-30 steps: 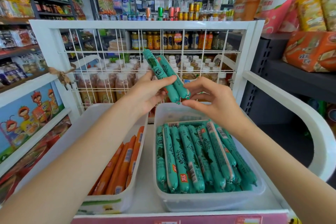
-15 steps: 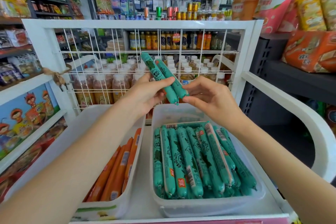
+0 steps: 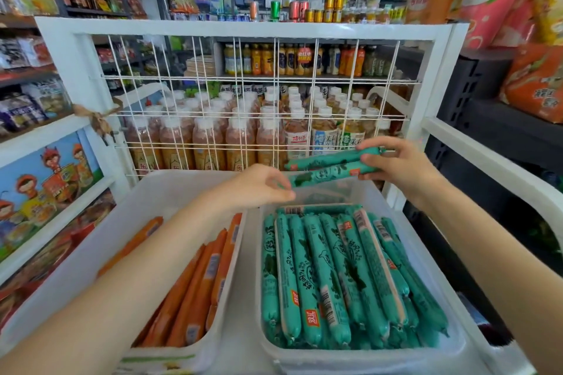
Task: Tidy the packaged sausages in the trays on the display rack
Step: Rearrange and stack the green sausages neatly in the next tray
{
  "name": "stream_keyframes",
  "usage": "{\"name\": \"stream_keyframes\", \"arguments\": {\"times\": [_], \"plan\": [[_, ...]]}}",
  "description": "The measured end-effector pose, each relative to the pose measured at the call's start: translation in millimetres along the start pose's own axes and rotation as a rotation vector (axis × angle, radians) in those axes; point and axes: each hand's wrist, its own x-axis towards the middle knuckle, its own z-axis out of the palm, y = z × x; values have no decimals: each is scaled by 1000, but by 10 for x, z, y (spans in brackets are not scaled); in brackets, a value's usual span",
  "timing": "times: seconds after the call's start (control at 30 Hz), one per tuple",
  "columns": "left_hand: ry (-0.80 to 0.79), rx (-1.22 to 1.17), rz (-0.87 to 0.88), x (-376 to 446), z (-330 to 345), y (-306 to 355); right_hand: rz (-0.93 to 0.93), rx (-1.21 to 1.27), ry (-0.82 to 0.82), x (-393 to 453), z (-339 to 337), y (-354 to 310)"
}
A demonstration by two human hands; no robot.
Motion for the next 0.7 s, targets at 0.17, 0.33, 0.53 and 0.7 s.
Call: {"name": "stream_keyframes", "arguments": {"times": [0.17,0.33,0.53,0.7], "plan": [[-89,171,-19,-9,74,-171,54,-146,-218,241,98,241],[-80,224,36,-13,134,-226,-30,-922,-407,381,115,354],[-18,224,82,-23,156,-194,-54,-1070,-402,123,85,138],[-18,237,191,45,316,-29,84,-1158,-637,-87,179,115]]}}
